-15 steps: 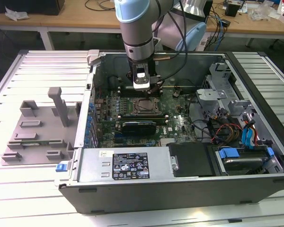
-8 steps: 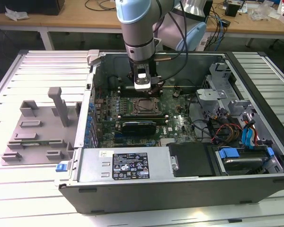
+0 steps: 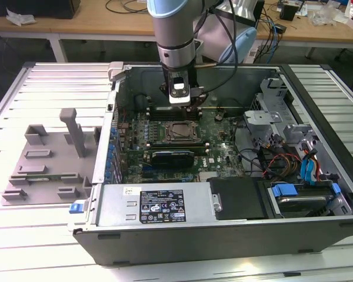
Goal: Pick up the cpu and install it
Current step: 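Install the first cpu locking lever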
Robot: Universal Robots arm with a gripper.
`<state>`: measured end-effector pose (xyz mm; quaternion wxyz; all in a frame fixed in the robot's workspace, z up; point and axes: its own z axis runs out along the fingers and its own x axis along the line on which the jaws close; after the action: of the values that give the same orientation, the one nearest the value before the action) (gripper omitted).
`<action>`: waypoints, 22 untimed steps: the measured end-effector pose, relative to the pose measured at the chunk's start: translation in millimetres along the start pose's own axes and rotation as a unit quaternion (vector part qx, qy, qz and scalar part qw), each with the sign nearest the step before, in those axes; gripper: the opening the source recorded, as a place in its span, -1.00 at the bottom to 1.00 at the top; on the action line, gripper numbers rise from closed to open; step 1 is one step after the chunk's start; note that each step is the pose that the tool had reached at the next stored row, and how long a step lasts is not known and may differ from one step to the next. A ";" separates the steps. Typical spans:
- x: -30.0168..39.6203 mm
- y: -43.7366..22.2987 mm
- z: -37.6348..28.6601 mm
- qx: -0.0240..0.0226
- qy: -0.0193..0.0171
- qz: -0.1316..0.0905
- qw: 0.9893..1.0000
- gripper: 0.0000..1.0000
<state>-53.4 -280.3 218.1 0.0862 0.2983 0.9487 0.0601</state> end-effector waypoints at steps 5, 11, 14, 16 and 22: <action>-0.1 0.1 -0.7 0.009 -0.003 -0.008 1.000 -0.79; -0.7 -0.8 -0.6 0.036 -0.005 -0.049 0.998 -0.79; -4.5 -6.3 -0.7 0.036 -0.002 -0.061 0.997 -0.79; -6.0 -8.5 -0.8 0.036 -0.002 -0.064 0.997 -0.79; -13.1 -19.6 -1.4 0.037 0.000 -0.074 0.997 -0.79</action>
<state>-53.9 -303.9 217.9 0.0797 0.2298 0.9698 0.0183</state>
